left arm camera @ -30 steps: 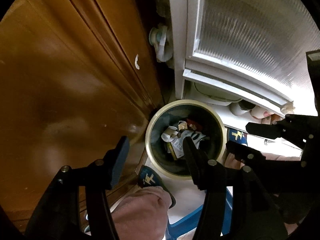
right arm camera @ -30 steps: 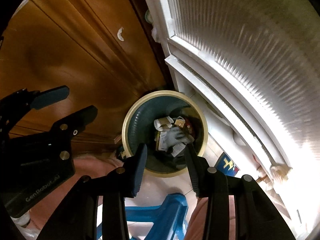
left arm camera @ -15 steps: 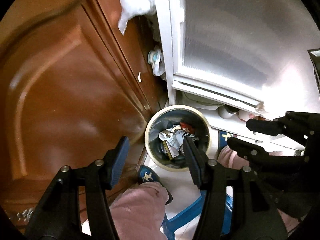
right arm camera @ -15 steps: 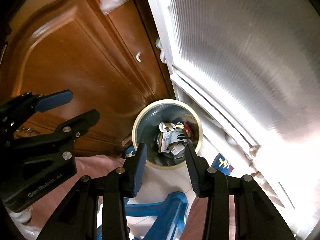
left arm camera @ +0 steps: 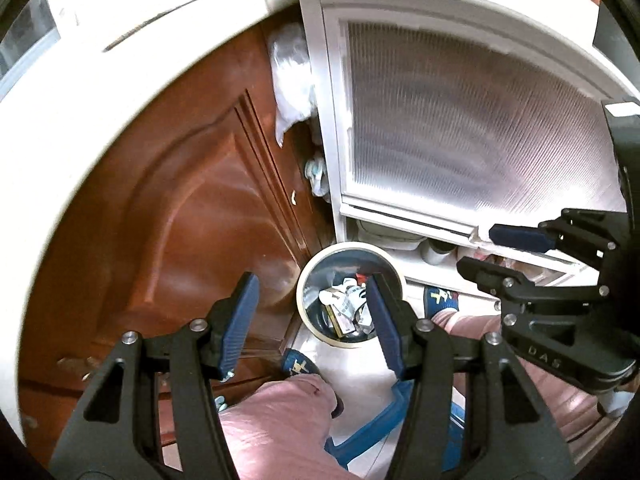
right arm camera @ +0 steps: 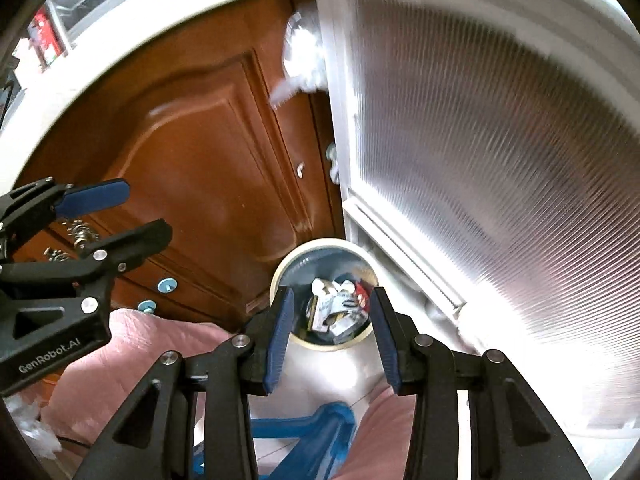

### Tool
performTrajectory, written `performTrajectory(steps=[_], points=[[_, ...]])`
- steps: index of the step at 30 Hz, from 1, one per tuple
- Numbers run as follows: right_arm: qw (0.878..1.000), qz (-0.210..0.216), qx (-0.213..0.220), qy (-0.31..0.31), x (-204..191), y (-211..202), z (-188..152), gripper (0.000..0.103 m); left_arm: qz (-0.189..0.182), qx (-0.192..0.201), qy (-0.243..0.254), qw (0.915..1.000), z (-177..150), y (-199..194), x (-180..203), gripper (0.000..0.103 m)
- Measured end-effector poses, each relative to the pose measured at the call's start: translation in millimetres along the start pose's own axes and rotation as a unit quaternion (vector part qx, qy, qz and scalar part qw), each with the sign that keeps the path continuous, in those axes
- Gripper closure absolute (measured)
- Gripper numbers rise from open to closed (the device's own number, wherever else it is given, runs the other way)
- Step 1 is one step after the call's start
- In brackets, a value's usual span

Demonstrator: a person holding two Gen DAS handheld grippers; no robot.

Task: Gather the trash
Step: 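Raise both empty tools back toward the table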

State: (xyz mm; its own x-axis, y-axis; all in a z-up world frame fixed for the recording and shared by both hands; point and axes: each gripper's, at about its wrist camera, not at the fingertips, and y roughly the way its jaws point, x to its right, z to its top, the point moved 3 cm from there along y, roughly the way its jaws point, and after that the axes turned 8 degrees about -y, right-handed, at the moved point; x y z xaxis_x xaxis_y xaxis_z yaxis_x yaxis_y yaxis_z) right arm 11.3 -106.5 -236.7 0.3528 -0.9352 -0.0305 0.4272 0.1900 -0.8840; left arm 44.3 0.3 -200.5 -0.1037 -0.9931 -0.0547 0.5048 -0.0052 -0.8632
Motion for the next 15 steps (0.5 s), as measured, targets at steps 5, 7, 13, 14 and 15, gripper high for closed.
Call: performTrajectory(steps=[5,7,13,14,15], points=[[0.999,-0.005,0.024,-0.022,-11,-33,8,0.063,0.008,0.026,-0.006,0.9996,4,-33,-5,0.050],[0.999,-0.004,0.033,-0.032,-14,-44,15,0.063,0.006,0.036,-0.012,0.9993,7,-42,-7,0.050],[0.995,0.000,0.074,-0.063,-24,-87,46,0.062,-0.002,0.070,-0.017,0.9974,24,-76,-11,0.050],[0.995,0.003,0.083,-0.064,-24,-98,53,0.062,-0.003,0.078,-0.015,0.9968,29,-84,-11,0.050],[0.994,0.007,0.091,-0.064,-23,-108,59,0.059,-0.005,0.084,-0.013,0.9964,34,-90,-13,0.050]])
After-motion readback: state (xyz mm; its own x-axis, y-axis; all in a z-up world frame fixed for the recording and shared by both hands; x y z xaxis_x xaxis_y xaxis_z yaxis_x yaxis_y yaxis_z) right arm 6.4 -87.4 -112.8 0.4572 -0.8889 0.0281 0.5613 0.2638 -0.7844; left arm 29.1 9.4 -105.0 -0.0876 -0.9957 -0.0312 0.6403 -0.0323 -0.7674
